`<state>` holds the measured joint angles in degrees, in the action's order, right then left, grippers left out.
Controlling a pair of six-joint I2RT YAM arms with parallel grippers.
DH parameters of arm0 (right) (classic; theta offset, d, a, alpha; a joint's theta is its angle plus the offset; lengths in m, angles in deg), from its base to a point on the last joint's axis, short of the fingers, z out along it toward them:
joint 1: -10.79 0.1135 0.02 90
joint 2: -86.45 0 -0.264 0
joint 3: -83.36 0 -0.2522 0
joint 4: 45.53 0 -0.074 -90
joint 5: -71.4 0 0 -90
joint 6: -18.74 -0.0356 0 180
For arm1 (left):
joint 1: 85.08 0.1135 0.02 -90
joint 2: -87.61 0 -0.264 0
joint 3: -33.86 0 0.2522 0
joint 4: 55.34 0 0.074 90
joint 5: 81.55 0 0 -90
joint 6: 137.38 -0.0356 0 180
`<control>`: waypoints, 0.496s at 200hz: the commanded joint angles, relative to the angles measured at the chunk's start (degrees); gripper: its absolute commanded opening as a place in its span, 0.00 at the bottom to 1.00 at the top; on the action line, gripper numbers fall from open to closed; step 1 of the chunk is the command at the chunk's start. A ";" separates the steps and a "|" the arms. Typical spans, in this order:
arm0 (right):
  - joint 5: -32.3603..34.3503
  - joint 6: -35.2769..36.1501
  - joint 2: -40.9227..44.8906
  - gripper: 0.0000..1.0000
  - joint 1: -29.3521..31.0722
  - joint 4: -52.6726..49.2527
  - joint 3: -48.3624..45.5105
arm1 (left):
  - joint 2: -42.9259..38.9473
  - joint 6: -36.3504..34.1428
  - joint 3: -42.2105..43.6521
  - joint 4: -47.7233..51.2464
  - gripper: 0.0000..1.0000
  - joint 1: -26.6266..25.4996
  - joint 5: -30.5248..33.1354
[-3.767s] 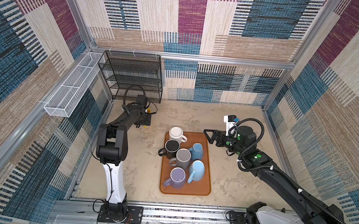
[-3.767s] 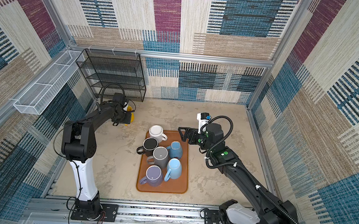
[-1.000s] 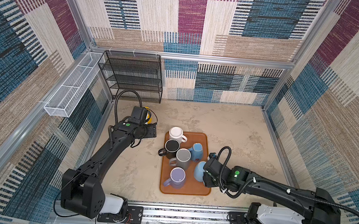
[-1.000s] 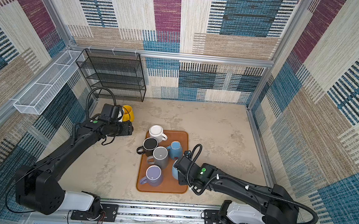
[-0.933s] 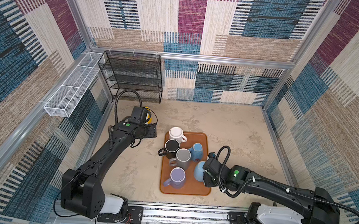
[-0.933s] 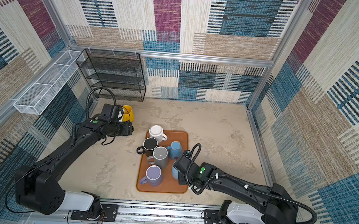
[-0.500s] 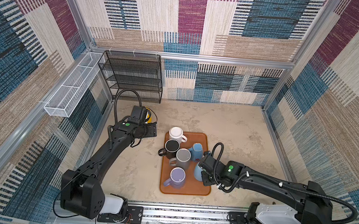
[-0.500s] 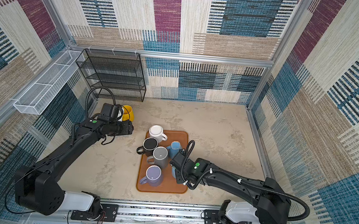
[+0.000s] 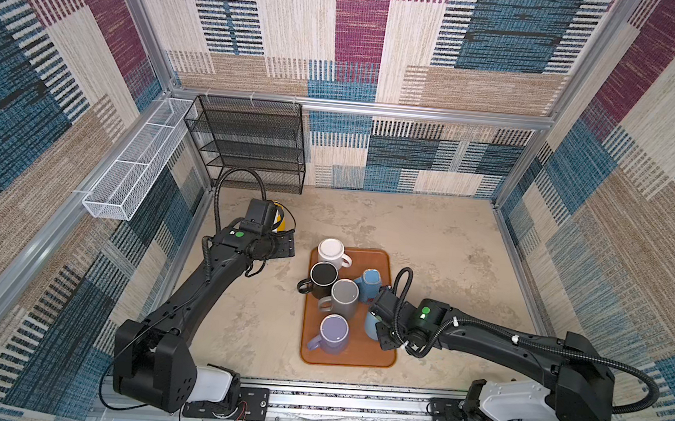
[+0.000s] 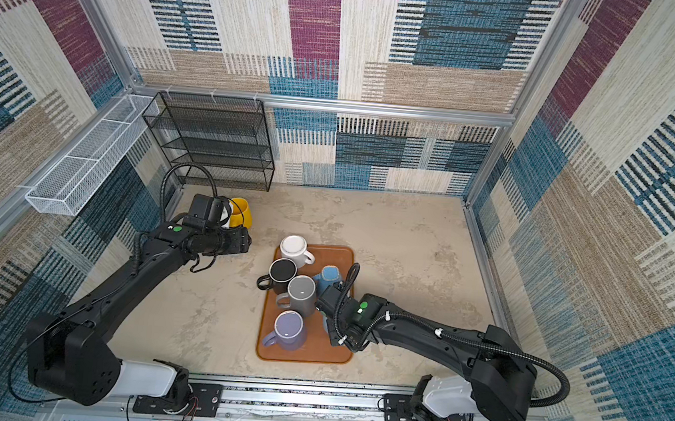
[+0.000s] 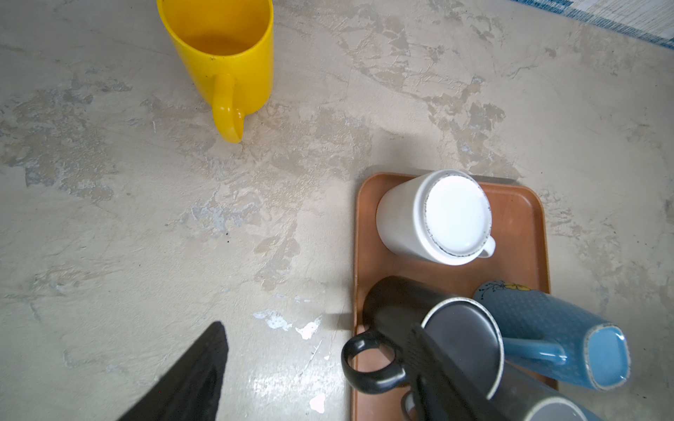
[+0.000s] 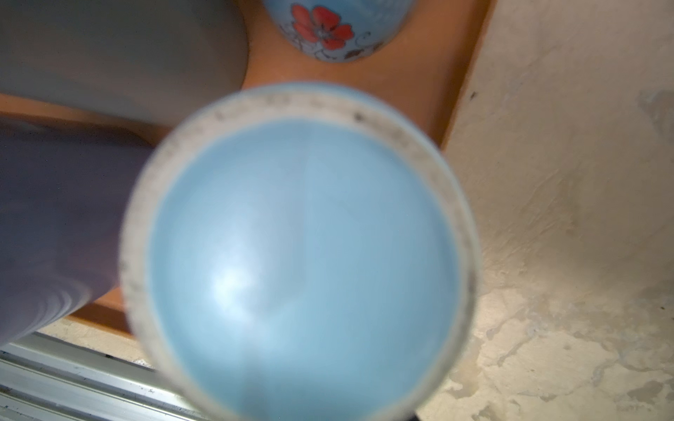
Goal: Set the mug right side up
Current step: 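Lower the right gripper onto the light blue mug and close it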
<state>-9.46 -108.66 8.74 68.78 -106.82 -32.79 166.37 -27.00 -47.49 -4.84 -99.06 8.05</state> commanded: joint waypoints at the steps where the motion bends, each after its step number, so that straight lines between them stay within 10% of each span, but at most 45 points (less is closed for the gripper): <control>1: 0.52 0.58 -0.79 0.25 0.01 -0.50 0.89 | 0.00 0.66 0.15 0.18 0.74 0.02 -0.35; 99: 2.04 1.89 -1.44 0.03 0.01 -2.05 2.68 | -0.97 0.93 0.09 0.18 0.74 0.08 0.12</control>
<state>-8.54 -107.20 6.75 68.78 -108.33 -31.05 166.02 -26.97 -47.45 -4.84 -99.06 8.07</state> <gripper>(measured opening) 0.165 0.739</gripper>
